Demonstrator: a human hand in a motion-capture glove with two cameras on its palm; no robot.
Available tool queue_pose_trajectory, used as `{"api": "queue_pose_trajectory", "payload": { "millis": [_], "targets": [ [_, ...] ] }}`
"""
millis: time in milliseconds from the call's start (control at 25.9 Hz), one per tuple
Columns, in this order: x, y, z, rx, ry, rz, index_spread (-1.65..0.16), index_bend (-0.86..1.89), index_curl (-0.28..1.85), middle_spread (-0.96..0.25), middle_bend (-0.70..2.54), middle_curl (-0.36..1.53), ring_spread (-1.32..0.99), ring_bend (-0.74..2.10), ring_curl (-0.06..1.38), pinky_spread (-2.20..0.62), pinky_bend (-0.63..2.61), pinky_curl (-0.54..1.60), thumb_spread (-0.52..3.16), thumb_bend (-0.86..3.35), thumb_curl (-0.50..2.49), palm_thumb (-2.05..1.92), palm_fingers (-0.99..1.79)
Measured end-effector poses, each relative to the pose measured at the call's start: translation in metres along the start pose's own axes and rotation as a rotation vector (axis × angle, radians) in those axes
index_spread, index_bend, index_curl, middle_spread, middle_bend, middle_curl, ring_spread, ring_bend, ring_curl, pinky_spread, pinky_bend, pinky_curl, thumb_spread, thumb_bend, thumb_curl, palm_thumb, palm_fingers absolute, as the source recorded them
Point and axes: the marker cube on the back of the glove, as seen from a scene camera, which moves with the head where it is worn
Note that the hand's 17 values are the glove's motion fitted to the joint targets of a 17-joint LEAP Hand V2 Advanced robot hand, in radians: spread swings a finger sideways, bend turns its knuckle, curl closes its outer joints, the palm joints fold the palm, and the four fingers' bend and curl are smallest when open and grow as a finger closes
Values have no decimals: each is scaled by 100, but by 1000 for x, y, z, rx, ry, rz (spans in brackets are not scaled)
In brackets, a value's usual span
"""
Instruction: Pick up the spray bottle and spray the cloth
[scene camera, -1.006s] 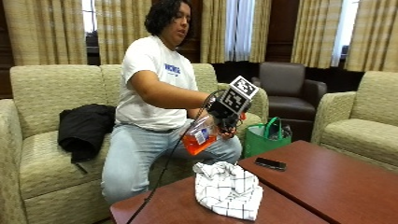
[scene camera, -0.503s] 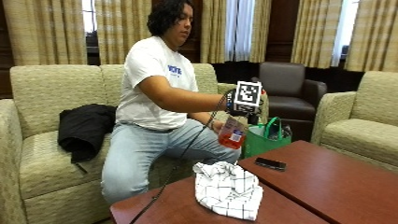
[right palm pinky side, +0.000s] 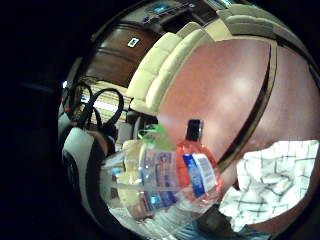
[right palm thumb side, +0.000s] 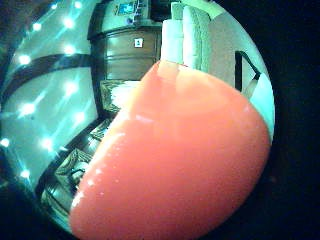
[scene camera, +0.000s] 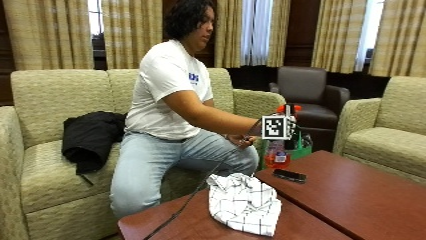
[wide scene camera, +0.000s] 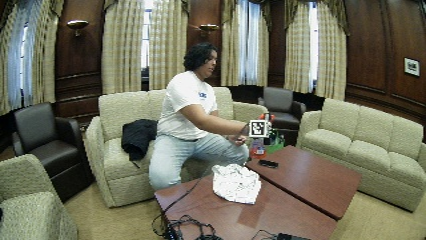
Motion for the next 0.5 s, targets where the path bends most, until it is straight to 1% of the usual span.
{"api": "queue_pose_trajectory", "payload": {
  "millis": [77, 116, 155, 271, 309, 387, 503],
  "targets": [
    [10, 16, 11, -95, -26, -24, -25, 33, 60, -14, 62, 53, -15, 65, 47, -22, 45, 40, 38, -3, 86, 89, 136],
    [14, 19, 18, -104, -31, -37, -25, 33, 60, -14, 62, 53, -15, 64, 47, -22, 45, 40, 38, -3, 86, 89, 136],
    [19, 15, 25, -64, -31, -45, -25, 33, 60, -14, 62, 53, -15, 64, 47, -22, 45, 40, 38, -3, 86, 89, 136],
    [36, -11, 46, 183, -18, -46, -25, 32, 60, -14, 62, 53, -15, 64, 47, -22, 45, 40, 38, -3, 86, 89, 136],
    [42, -16, 51, 232, -11, -43, -25, 32, 61, -14, 62, 53, -15, 64, 47, -22, 45, 40, 38, -3, 86, 89, 135],
    [54, -17, 59, 274, 5, -39, -25, 32, 61, -14, 62, 53, -15, 64, 47, -22, 45, 40, 38, -3, 86, 89, 135],
    [65, -13, 69, 274, 38, -42, -25, 32, 61, -14, 62, 53, -15, 64, 47, -22, 45, 40, 39, -3, 86, 89, 135]
  ]
}}
